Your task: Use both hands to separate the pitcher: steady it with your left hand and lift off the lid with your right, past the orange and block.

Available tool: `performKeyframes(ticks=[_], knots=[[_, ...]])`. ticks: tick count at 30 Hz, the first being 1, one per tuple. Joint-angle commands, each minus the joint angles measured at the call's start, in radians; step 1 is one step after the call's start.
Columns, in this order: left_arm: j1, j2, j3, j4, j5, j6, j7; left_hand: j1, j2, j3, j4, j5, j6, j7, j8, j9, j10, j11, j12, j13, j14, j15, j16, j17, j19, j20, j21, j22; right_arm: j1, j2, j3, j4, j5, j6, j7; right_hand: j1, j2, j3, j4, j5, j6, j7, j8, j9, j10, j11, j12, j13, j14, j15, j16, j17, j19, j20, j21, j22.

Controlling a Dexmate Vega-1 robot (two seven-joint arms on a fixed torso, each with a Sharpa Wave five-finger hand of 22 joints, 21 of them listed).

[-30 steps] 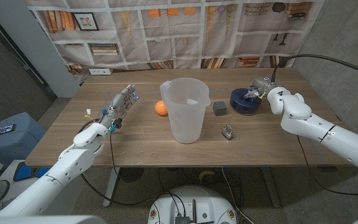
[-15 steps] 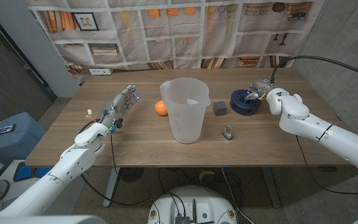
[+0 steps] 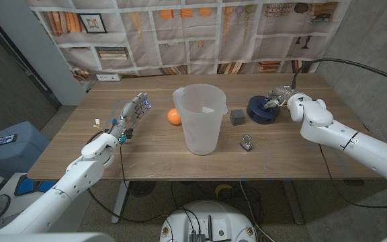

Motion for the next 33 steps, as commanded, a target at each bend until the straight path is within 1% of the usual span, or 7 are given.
performKeyframes(ticks=[1,6,12,17,21,27,33], knots=[[-0.007,-0.004,0.002,0.017,-0.006,-0.004,-0.016,-0.012,-0.001,0.007,0.001,0.007,0.009,-0.005,0.002,0.002,0.008,0.001,0.008,0.001,0.007,0.000,0.004,0.002,0.008,-0.014,0.007,0.003,0.017,-0.016,0.004,-0.027,0.035,0.005,0.056,-0.026,-0.012,-0.010,0.000,0.014,-0.041,0.000,-0.022,-0.001,-0.056,0.001,0.000,0.000,-0.025,-0.097,-0.012,0.005,-0.009,0.013,-0.002,0.001],[-0.009,-0.006,0.002,0.025,-0.008,-0.009,-0.023,-0.014,-0.001,0.009,0.002,0.007,0.010,-0.004,0.002,0.002,0.008,-0.001,0.007,0.001,0.007,0.000,0.003,0.002,0.009,-0.014,0.007,0.003,0.025,-0.022,0.006,-0.036,0.050,0.009,0.077,-0.057,-0.020,-0.024,0.005,0.023,-0.108,0.001,-0.058,0.000,-0.145,0.004,0.001,0.001,-0.064,-0.072,-0.032,0.008,-0.033,0.029,-0.003,0.001],[-0.012,-0.010,0.002,0.032,-0.007,-0.019,-0.032,-0.016,-0.001,0.012,0.002,0.007,0.011,-0.004,0.001,0.002,0.009,-0.001,0.007,0.001,0.007,0.000,0.002,0.002,0.009,-0.014,0.007,0.003,0.016,-0.034,0.032,-0.053,0.095,0.015,0.079,-0.096,-0.031,-0.041,0.012,0.036,-0.176,0.004,-0.095,0.001,-0.229,0.028,0.000,-0.001,-0.110,-0.037,-0.056,0.009,-0.062,0.044,-0.005,0.000],[-0.020,0.000,0.006,0.029,0.010,-0.019,-0.028,-0.020,-0.001,0.019,0.003,0.008,0.000,-0.008,-0.004,0.002,-0.001,0.001,0.002,0.001,0.002,0.000,0.000,0.002,0.009,-0.015,0.006,0.003,-0.010,-0.052,0.072,-0.068,0.156,0.033,0.054,-0.127,-0.035,-0.053,0.017,0.046,-0.237,0.025,-0.126,0.001,-0.295,0.053,0.001,-0.010,-0.149,-0.010,-0.077,0.009,-0.088,0.054,-0.005,0.000],[-0.023,0.009,0.008,0.012,0.030,-0.007,0.003,-0.024,-0.002,0.026,0.003,0.008,-0.017,-0.010,-0.009,0.002,-0.017,0.002,-0.004,0.002,-0.014,0.001,-0.006,0.002,0.005,-0.016,0.004,0.003,-0.036,-0.066,0.107,-0.075,0.212,0.054,0.019,-0.140,-0.036,-0.057,0.021,0.047,-0.242,0.030,-0.131,0.001,-0.311,0.057,0.000,-0.013,-0.169,0.004,-0.087,0.009,-0.096,0.058,-0.006,0.000],[-0.028,0.005,0.011,0.005,0.050,-0.019,0.022,-0.026,-0.003,0.031,0.002,0.008,-0.029,-0.010,-0.012,0.002,-0.021,0.002,-0.005,0.002,-0.016,0.003,-0.005,0.002,0.006,-0.013,0.004,0.003,-0.119,-0.068,0.219,-0.059,0.383,0.136,-0.101,-0.191,-0.036,-0.074,0.041,0.047,-0.262,0.025,-0.145,0.000,-0.344,0.083,0.001,-0.020,-0.201,0.027,-0.104,0.007,-0.103,0.063,-0.004,0.000],[-0.032,0.003,0.011,0.002,0.062,-0.036,0.024,-0.028,-0.005,0.034,0.001,0.008,-0.029,-0.010,-0.010,0.002,-0.021,0.004,-0.004,0.002,-0.016,0.004,-0.004,0.002,0.007,-0.013,0.004,0.003,-0.191,-0.063,0.298,-0.046,0.512,0.206,-0.214,-0.218,-0.035,-0.083,0.051,0.047,-0.268,0.026,-0.152,-0.001,-0.359,0.093,0.002,-0.025,-0.220,0.026,-0.115,0.004,-0.101,0.066,-0.002,0.000]])
